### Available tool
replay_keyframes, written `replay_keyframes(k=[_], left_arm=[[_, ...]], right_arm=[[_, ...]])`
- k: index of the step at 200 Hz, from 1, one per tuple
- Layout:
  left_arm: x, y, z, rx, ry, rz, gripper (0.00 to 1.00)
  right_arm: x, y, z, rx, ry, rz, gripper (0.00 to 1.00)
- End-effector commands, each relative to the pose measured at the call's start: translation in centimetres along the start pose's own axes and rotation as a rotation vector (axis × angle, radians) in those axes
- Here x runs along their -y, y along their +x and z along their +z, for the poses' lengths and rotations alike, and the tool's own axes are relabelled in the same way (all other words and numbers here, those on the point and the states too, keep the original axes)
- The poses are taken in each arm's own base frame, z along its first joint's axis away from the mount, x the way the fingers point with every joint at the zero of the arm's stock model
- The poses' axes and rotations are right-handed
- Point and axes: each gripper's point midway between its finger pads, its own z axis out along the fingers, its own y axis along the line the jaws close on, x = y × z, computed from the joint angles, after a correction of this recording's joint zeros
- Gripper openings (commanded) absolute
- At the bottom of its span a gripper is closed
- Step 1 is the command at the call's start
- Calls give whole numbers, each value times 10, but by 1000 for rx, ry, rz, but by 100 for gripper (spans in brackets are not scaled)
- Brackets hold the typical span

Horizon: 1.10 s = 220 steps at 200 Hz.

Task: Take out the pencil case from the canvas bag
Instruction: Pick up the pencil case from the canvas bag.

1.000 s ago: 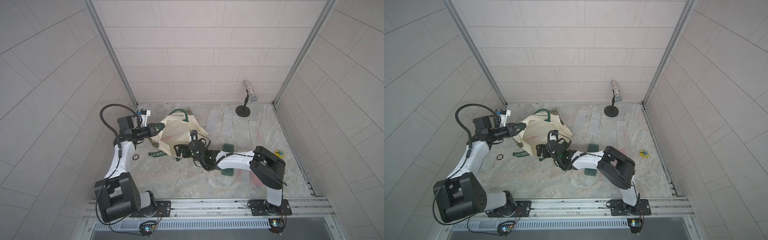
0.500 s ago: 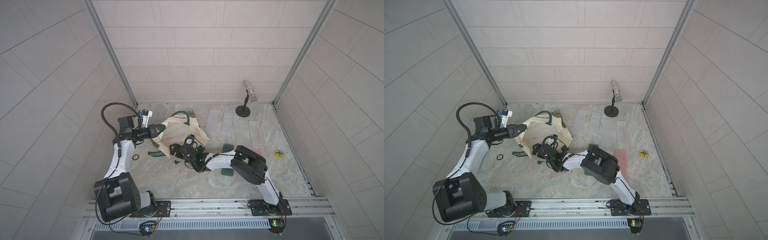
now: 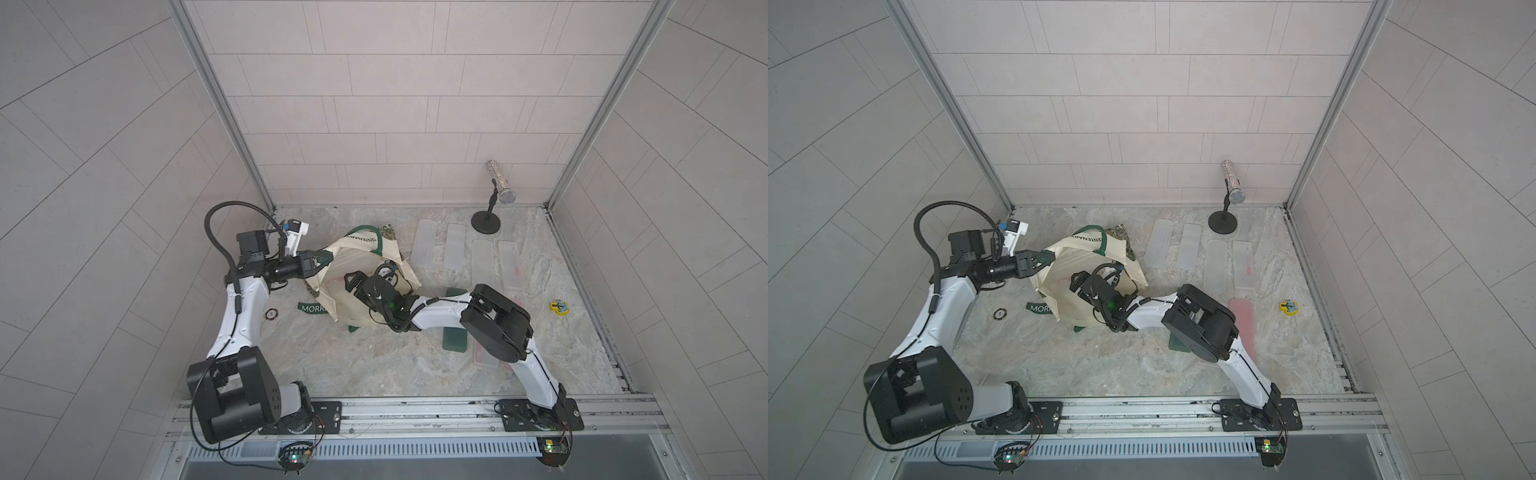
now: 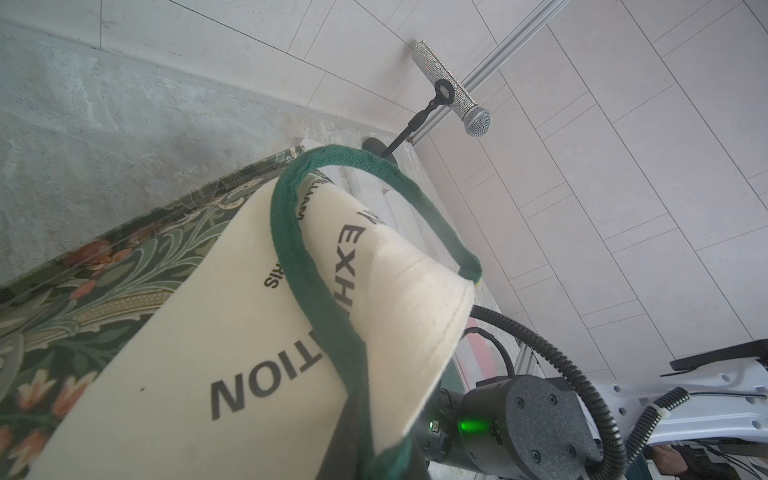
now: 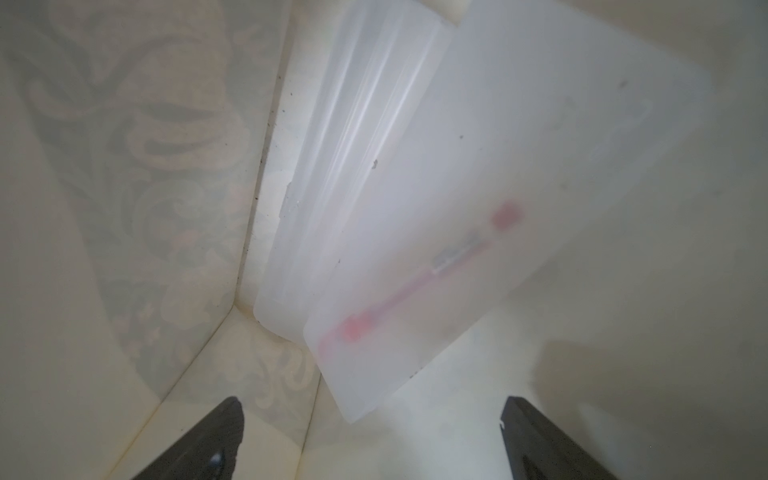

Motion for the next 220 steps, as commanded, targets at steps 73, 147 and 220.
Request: replay_keyframes(k=[73,147,220], left_arm=[[43,-6,-4,-1,176,95,0],[63,-1,-6,-1,241,150,0],[68,3,1,-32,237,164,0]], right_arm=[[34,5,37,-7,147,285,100],[74,3,65,-45,293,400,100],[122,-24,67,-15,446,325,91]])
